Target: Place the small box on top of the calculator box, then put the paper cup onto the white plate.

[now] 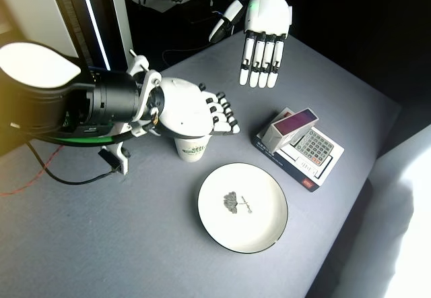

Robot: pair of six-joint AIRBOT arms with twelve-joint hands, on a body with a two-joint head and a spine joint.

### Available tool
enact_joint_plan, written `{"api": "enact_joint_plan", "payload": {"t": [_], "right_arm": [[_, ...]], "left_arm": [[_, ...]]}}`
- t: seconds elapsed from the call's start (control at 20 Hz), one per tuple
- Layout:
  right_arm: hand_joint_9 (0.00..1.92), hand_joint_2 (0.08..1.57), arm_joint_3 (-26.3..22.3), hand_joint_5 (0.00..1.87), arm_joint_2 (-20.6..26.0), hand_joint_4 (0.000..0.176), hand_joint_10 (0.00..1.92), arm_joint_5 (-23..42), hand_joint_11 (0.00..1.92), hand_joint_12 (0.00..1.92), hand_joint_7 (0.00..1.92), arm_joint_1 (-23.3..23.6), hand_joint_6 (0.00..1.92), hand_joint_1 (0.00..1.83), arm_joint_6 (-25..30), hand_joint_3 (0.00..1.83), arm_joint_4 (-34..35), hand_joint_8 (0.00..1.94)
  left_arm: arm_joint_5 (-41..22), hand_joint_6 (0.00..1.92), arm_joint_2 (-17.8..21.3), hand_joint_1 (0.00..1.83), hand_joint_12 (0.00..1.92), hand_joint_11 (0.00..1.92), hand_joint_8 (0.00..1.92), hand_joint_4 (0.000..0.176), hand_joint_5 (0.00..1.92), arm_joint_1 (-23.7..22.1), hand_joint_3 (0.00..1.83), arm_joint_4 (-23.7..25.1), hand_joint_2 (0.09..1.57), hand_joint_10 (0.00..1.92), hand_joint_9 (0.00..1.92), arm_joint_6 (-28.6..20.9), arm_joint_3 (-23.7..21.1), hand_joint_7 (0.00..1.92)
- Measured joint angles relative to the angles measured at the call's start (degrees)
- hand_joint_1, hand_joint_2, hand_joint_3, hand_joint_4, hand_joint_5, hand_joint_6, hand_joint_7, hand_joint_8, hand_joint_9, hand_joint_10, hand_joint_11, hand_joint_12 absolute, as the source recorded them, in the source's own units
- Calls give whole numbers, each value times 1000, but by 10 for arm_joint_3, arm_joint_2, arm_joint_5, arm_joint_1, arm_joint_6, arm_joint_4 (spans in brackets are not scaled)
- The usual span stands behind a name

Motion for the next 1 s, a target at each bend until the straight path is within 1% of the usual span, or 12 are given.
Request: {"api": "enact_joint_plan", "payload": {"t": [0.25, 0.35, 0.45, 0.5, 0.55, 0.6, 0.7, 0.75, 0.8, 0.85, 0.9, 1.0], "right_arm": [[0, 940, 0, 0, 0, 0, 0, -4, 0, 0, 0, -3, 0, 1270, -23, 0, 22, 0], [0, 1001, 2, 0, 0, 0, 0, -3, 0, 0, 0, -6, 0, 1255, -25, 19, 26, 0], [0, 1035, 7, 0, 0, 0, 0, -3, 1, 0, 0, -7, 0, 1344, -25, 27, 29, 0], [0, 1061, 7, 0, 0, 0, 0, -4, 0, 223, 0, -7, 0, 1373, -25, 0, 30, 0], [0, 1061, 7, 0, 0, 0, 0, -4, 0, 223, 0, -7, 0, 1373, -25, 0, 30, 0], [133, 1049, 7, 129, 0, 0, 25, -3, 0, 643, 134, -7, 11, 1438, -25, 0, 31, 6], [343, 1152, 7, 316, 0, 0, 56, -3, 0, 1041, 350, -7, 29, 1402, -26, 14, 41, 24], [583, 1186, 7, 743, 0, 0, 1107, -3, 470, 1731, 796, -7, 74, 1688, -25, 2, 46, 55], [583, 1186, 7, 743, 0, 0, 1107, -3, 470, 1731, 796, -7, 74, 1688, -25, 2, 47, 55], [628, 1186, 7, 870, 0, 0, 1362, -3, 581, 1841, 805, -7, 81, 1626, -25, 0, 47, 889], [700, 1193, 7, 750, 0, 0, 1332, -2, 624, 1808, 859, -7, 1028, 1506, -25, 0, 47, 1030], [766, 1180, 7, 765, 0, 0, 1276, 0, 629, 1795, 901, -7, 1185, 1479, -25, 0, 47, 1024]], "left_arm": [[0, 5, 0, 145, 335, 0, 4, 0, 119, 0, 0, 0, 1014, 3, 142, 0, 0, 153], [0, 0, 0, 155, 368, 0, 2, 0, 148, 0, 1, -2, 1013, 5, 170, 0, 0, 180], [3, 1, 0, 131, 331, 0, 3, 0, 129, -3, 2, -2, 1020, 4, 159, 0, 0, 171], [5, 2, 0, 133, 331, 0, 2, 0, 129, -3, 3, -2, 1023, 4, 161, 0, 0, 169], [7, 2, 0, 133, 331, 0, 2, 0, 129, -5, 3, -3, 1023, 4, 161, 0, 0, 169], [6, 1, 0, 127, 341, 0, 0, 0, 129, -5, 3, -3, 1025, 2, 155, 0, 0, 160], [8, 4, 0, 146, 381, 0, 5, 0, 150, -6, 4, -3, 1033, 8, 177, 0, 0, 177], [8, 5, 0, 130, 409, 0, 8, 0, 165, -6, 3, -3, 1043, 9, 198, 0, 0, 201], [8, 5, 0, 130, 409, 0, 8, 0, 165, -7, 3, -3, 1043, 9, 198, 0, 0, 201], [9, 2, 0, 133, 402, 0, 5, 0, 163, -7, 4, -3, 1050, 6, 199, 0, 0, 202], [8, 0, 0, 127, 378, 0, 2, 0, 149, -7, 4, -3, 1055, 1, 184, 0, 0, 183], [9, 2, 0, 84, 455, 0, 3, 0, 160, -7, 2, -3, 1063, 4, 203, 0, 0, 201]]}}
